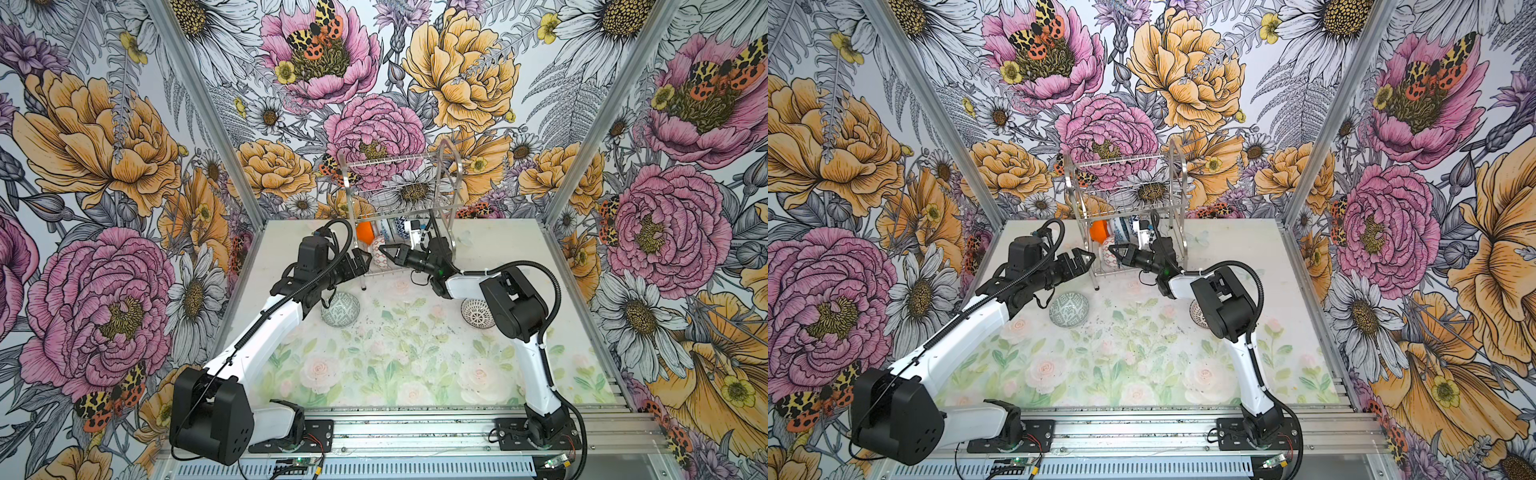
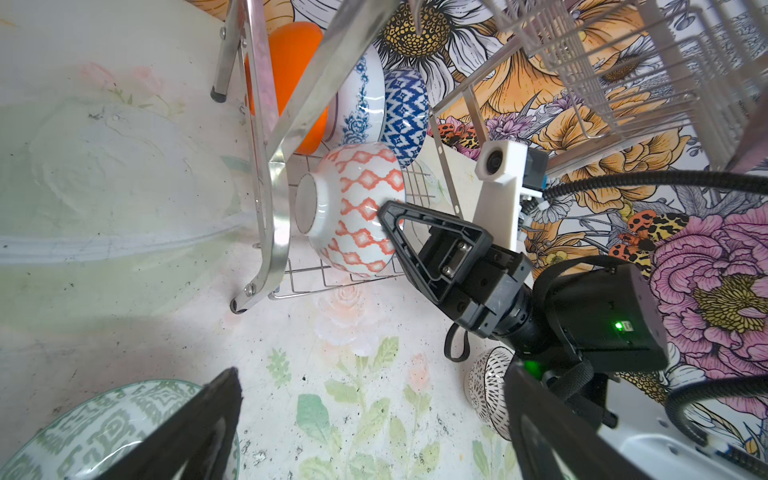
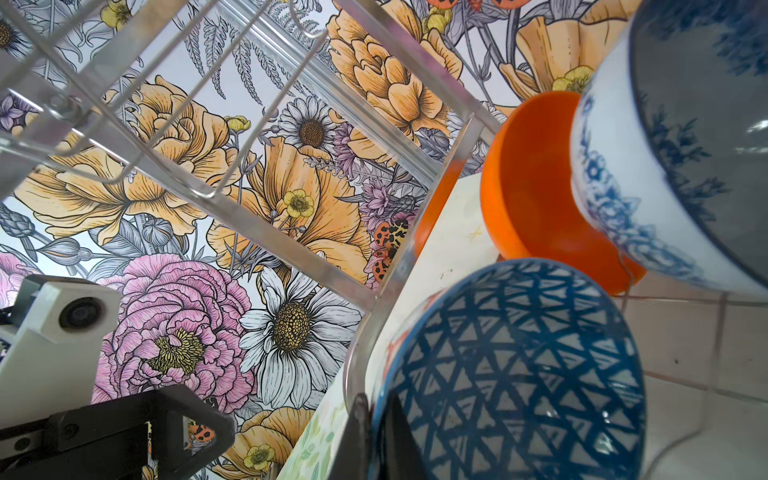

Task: Load the bowls into the dish rack
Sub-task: 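Lower the blue bowl upright into a rack slot with the right gripper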

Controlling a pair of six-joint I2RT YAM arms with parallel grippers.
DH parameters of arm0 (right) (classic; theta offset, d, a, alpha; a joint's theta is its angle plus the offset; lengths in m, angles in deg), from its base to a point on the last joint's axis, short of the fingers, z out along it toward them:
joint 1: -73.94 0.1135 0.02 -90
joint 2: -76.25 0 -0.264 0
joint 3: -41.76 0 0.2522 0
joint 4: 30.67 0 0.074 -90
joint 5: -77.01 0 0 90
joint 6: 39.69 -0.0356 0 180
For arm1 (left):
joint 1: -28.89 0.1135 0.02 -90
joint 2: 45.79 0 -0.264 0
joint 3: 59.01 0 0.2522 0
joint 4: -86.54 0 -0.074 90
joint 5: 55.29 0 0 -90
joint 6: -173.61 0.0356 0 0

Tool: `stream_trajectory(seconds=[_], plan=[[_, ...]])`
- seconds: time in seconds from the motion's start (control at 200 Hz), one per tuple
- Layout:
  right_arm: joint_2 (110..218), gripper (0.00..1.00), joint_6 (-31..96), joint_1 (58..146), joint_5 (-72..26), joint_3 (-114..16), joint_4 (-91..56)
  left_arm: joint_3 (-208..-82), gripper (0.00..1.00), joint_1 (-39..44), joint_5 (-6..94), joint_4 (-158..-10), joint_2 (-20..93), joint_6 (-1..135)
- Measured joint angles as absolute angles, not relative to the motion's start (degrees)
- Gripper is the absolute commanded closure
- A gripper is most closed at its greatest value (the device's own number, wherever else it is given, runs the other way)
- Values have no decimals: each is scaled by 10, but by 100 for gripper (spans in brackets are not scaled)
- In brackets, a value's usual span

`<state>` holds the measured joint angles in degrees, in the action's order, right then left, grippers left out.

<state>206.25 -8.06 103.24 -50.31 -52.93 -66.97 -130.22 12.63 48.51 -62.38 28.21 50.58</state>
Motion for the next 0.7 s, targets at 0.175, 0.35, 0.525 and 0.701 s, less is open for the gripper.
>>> stream_trajectory(seconds=[0.175,0.35,0.525,0.701], plan=[[2083,100,-100,1042,-510,-549,-683,-1302,1,126,486,-624,282,506],[2094,100,-113,1045,-514,-561,-695,-1302,1,126,486,-624,282,506],[2106,100,-130,1045,-514,-573,-708,-1302,1,126,486,-624,282,506],[2118,100,-146,1047,-514,-578,-723,-1302,1,126,486,-624,282,506]])
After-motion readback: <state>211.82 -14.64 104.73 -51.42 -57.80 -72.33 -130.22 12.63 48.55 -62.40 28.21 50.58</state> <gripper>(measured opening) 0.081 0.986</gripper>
